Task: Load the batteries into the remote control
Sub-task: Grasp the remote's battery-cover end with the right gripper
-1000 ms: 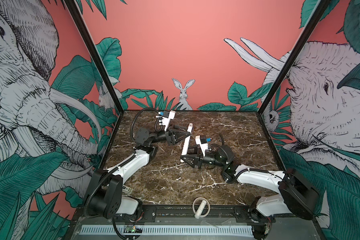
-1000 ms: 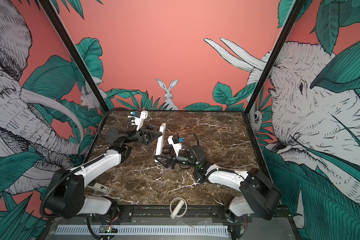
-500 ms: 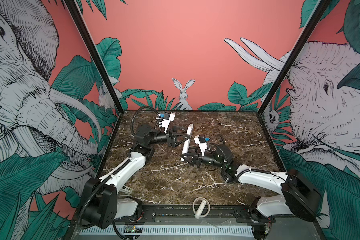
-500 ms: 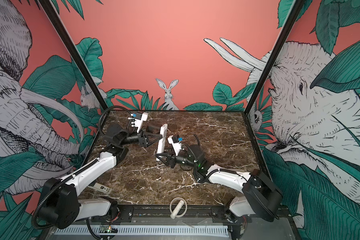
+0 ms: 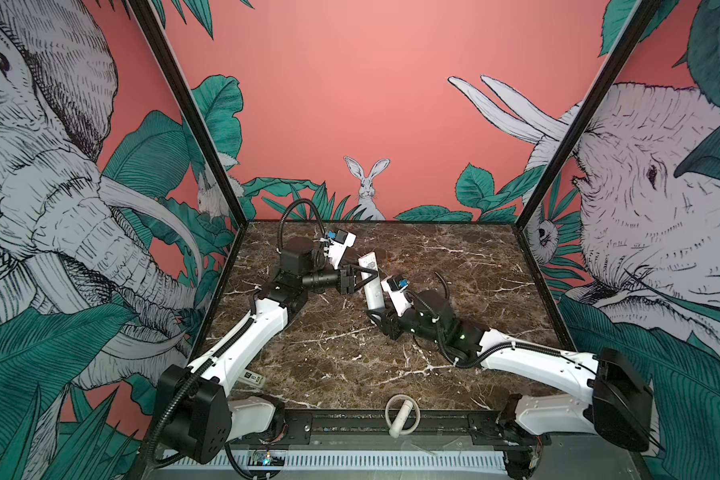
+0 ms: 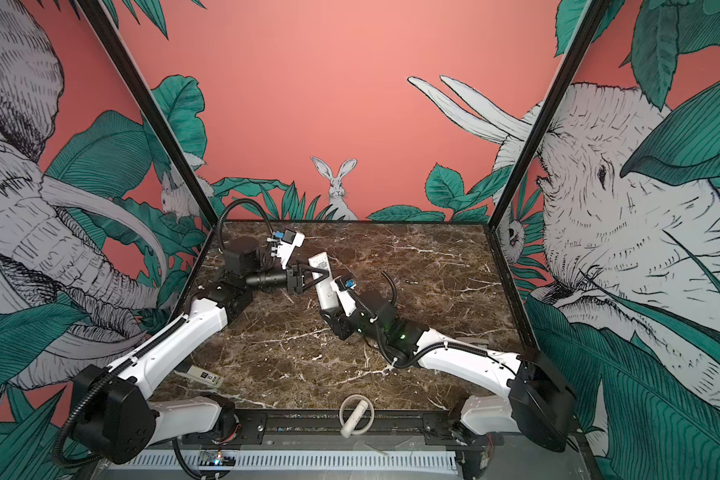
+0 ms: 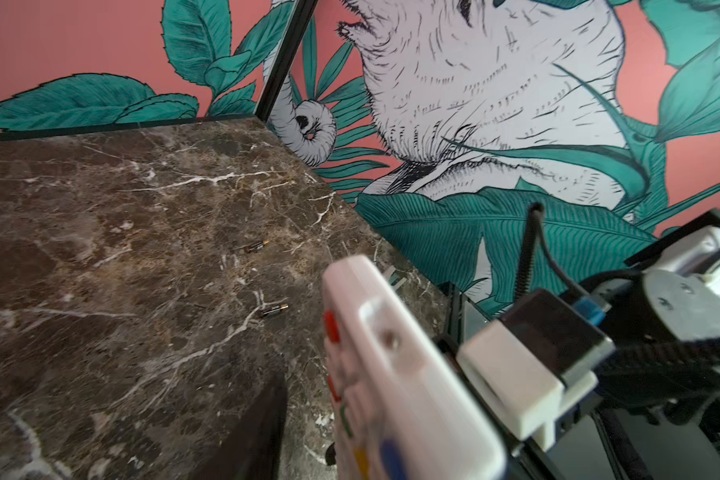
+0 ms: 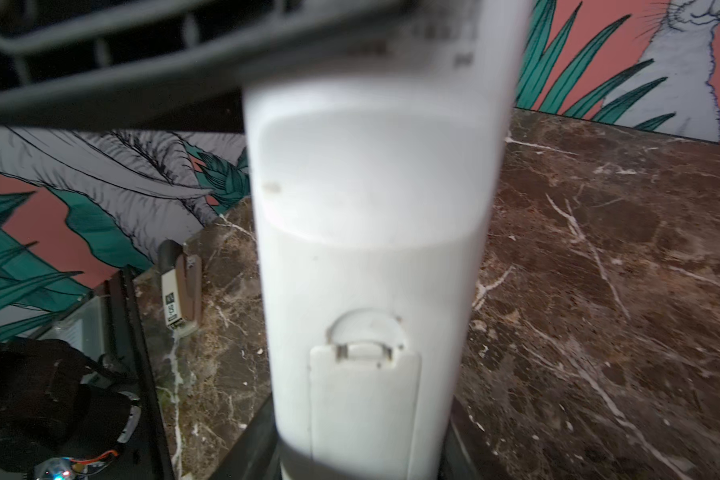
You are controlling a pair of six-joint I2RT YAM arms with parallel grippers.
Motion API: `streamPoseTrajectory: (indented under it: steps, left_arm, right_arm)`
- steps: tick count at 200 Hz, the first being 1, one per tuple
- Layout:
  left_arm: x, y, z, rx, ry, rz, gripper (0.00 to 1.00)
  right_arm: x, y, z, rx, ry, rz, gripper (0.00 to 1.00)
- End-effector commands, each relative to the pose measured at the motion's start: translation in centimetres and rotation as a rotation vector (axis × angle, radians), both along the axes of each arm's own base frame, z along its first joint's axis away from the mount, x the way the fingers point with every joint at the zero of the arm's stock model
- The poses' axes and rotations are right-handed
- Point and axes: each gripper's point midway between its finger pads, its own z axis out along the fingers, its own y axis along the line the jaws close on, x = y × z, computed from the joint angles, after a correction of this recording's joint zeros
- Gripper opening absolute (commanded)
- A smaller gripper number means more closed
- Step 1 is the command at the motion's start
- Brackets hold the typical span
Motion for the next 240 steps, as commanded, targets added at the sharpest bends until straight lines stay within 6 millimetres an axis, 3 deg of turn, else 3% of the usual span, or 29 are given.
streamPoseTrajectory:
  steps: [1, 82, 90, 94, 127, 165, 189, 218, 240]
  left_arm:
    - [1.3, 0.6, -0.9, 0.053, 0.004, 0.061, 0.44]
    - [0.7, 0.5, -1.6, 0.042, 0.023, 0.044, 0.15]
    - [0.9, 0.6, -1.6, 0.043, 0.023, 0.051, 0.09]
    - [1.0, 0.7, -1.8, 0.047, 0.024, 0.059, 0.00]
    - [1.9, 1.3, -3.1, 0.081, 0.033, 0.134, 0.00]
    - [2.7, 2.4, -3.7, 0.091, 0.008, 0.229, 0.00]
    - [3.1, 3.3, -4.2, 0.095, -0.010, 0.301, 0.00]
    - [2.9, 4.5, -4.6, 0.072, -0.034, 0.374, 0.00]
    - [2.4, 5.3, -4.4, 0.028, -0.063, 0.419, 0.00]
  right_arm:
    - [0.1, -0.4, 3.1, -0.017, -0.149, -0.044, 0.25]
    - [0.5, -0.3, 2.6, 0.022, -0.159, -0.078, 0.29]
    - [0.5, -0.2, 2.4, 0.016, -0.151, -0.075, 0.31]
    - [0.5, -0.2, 2.3, 0.015, -0.146, -0.074, 0.32]
    - [-0.2, 0.5, 1.8, 0.018, -0.111, -0.025, 0.44]
    - [0.0, 0.2, 1.2, 0.051, -0.021, -0.031, 0.76]
    - [1.3, -0.6, 1.0, 0.109, 0.086, -0.091, 0.98]
    - [3.7, -1.8, -0.4, 0.195, 0.292, -0.208, 0.99]
    - [4.8, -1.4, -1.4, 0.272, 0.448, -0.237, 0.99]
